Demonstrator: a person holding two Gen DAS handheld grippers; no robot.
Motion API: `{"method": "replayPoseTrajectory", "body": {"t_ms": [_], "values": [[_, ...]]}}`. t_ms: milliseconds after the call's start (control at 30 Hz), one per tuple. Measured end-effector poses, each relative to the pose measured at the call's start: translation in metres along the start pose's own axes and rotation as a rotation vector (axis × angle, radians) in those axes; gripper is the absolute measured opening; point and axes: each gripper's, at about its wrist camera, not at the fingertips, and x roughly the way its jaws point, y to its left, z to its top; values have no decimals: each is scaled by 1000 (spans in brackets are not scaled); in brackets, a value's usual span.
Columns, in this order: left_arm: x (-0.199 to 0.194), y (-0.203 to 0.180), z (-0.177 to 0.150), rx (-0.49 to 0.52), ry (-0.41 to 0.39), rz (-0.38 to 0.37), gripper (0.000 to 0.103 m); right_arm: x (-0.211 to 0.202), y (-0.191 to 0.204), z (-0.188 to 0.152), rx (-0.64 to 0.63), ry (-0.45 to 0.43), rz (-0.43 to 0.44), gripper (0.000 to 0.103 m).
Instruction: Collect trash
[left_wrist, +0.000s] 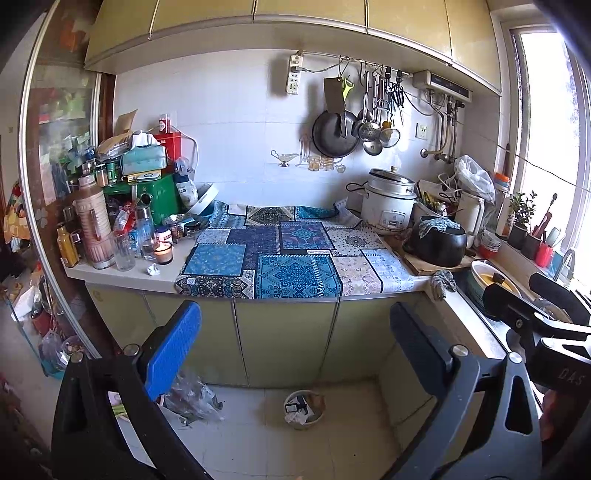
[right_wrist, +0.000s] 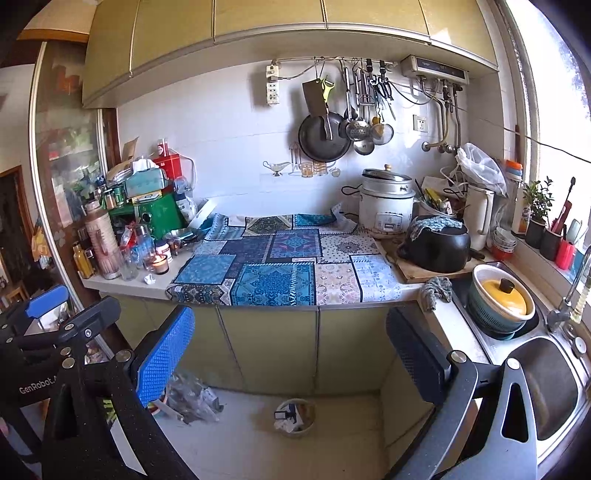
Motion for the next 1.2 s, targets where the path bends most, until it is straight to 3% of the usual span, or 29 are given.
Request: {"method": "replayPoseTrajectory", "body": {"t_ms": [1200], "values": [[16, -23, 8, -19, 11, 20, 102, 7, -1, 9, 3, -8, 58, 103]]}}
